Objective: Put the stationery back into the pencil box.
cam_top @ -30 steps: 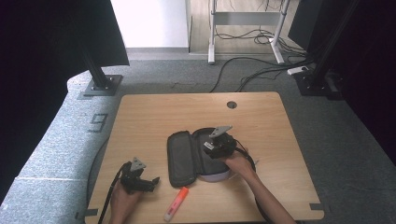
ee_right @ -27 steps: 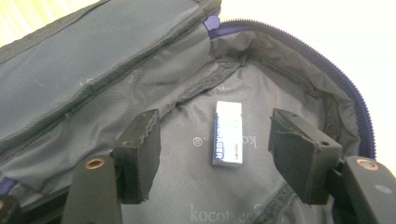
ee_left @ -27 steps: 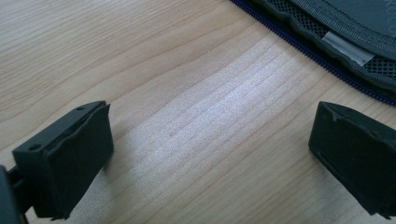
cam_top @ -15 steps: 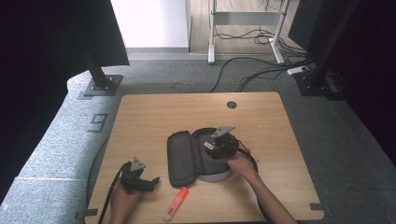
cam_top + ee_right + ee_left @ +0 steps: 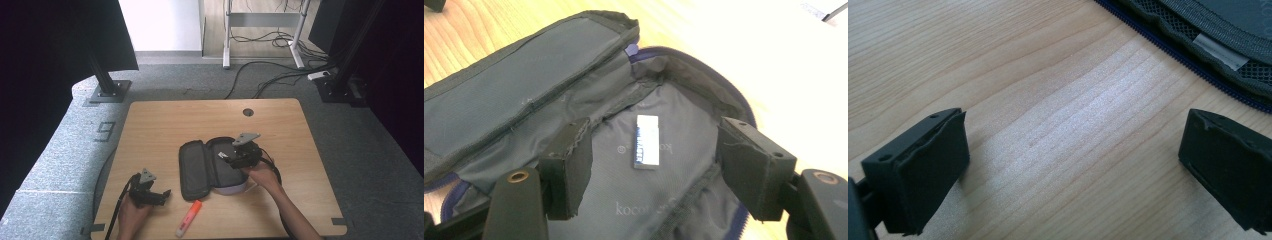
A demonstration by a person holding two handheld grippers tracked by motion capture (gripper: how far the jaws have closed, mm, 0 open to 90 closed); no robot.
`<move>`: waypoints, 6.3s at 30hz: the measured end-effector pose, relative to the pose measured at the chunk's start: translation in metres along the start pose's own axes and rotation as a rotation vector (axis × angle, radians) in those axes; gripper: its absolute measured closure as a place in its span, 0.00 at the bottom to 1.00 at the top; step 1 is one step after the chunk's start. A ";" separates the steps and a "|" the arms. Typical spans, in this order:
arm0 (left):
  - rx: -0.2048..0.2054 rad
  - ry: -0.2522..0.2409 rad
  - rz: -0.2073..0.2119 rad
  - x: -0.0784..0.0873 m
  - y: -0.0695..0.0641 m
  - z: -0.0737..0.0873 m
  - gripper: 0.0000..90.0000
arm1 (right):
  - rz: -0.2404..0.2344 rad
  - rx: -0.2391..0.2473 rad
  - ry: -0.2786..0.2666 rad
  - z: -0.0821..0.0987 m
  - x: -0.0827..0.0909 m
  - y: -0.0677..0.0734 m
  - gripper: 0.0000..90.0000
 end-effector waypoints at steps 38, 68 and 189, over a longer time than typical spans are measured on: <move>0.000 0.000 0.000 0.000 0.000 0.000 0.00 | 0.042 -0.054 -0.030 0.034 0.043 -0.027 0.33; 0.000 0.000 0.000 0.000 0.000 0.000 0.00 | 0.086 -0.112 -0.035 0.070 0.066 -0.052 0.34; 0.000 0.000 0.000 0.000 0.000 0.000 0.00 | -0.070 -0.059 0.076 0.150 0.042 -0.032 0.86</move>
Point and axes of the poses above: each handheld gripper's, and its own axes: x roughly backward along the jaws, z roughly out of its underside, y roughly to its left, the point moved 5 cm from there along -x, roughly forward along the jaws, and after that the axes turned 8 degrees about y, right-handed, at the moved point
